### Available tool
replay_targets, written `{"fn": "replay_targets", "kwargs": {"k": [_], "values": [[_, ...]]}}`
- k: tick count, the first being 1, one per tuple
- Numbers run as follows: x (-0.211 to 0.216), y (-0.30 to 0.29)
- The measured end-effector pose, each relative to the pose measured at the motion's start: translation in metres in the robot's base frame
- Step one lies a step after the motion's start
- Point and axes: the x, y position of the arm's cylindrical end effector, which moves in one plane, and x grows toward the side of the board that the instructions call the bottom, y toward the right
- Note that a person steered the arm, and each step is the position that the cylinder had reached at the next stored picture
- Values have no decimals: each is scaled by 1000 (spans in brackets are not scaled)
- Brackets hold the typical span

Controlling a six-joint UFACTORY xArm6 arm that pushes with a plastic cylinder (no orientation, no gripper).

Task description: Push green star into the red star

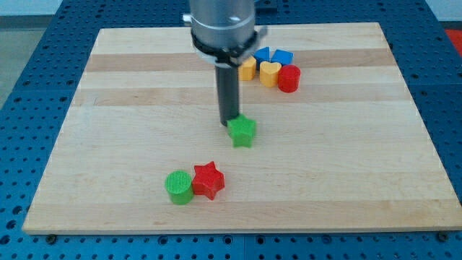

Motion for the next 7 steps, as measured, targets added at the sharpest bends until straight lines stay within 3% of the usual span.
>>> {"fn": "replay_targets", "kwargs": {"k": [1, 3, 4, 7], "values": [[17, 28], [-11, 82], [4, 103], [63, 60]]}}
